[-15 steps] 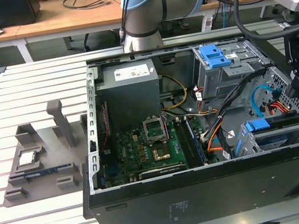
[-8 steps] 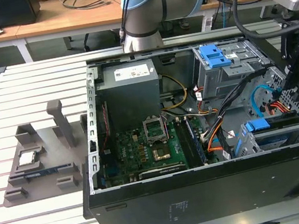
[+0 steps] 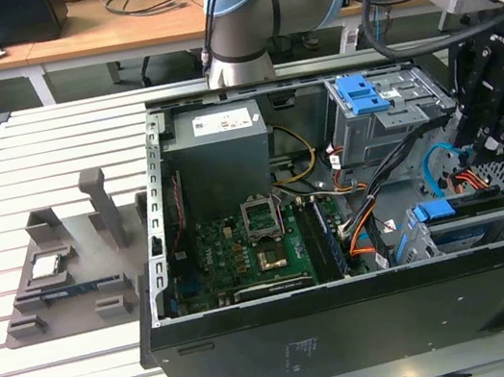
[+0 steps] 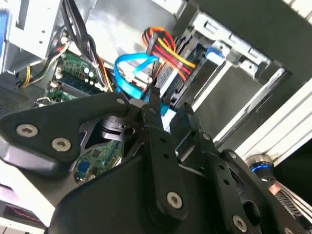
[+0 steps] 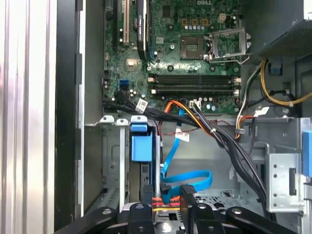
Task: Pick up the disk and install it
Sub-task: 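Insert the second disk wire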
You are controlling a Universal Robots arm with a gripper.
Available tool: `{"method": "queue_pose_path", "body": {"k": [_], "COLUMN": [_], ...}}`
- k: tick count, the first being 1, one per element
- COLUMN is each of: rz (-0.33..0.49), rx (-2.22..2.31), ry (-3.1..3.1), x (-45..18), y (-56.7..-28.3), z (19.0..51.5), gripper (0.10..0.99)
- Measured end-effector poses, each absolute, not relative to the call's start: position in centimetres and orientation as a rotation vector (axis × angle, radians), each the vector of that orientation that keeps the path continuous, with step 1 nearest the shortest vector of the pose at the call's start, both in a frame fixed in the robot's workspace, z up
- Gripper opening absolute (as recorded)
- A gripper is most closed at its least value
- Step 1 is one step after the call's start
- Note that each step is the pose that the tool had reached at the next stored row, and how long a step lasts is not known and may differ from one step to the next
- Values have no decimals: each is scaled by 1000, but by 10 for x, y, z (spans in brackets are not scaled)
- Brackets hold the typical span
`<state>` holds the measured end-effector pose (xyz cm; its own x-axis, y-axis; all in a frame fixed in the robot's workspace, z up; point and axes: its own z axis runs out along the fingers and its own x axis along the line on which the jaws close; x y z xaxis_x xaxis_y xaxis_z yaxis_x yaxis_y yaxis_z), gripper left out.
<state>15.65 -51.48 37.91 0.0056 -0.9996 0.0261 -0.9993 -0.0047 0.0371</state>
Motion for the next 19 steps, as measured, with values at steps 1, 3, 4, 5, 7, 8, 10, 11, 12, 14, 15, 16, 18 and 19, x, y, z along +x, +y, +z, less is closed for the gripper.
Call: {"method": "queue_pose_path", "body": {"k": [1,3,4,5,7,8,10,11,12,14,15,16,18,19], "rz": [-12,-12,-12,-12,-12,-12,-12,-12,-12,-12,-6,3,5,5], "rx": [2195,2196,2196,2196,2196,2196,2196,2196,2197,2197,2194,2197,2229,2242], "ry": [-2184,-2184,-2183,-2183,-2183,-2183,-2183,-2183,-2183,-2182,-2180,-2166,-2129,-2115], "x": [156,156,156,156,156,156,156,156,156,156,156,156,156,156], "y": [-516,-517,-517,-517,-517,-517,-517,-517,-517,-518,-519,-520,-520,-520], "z": [377,374,374,374,374,374,374,374,374,374,374,372,369,368], "gripper": [361,361,361,361,361,345,282,216,161,161,161,161,161,161]}}
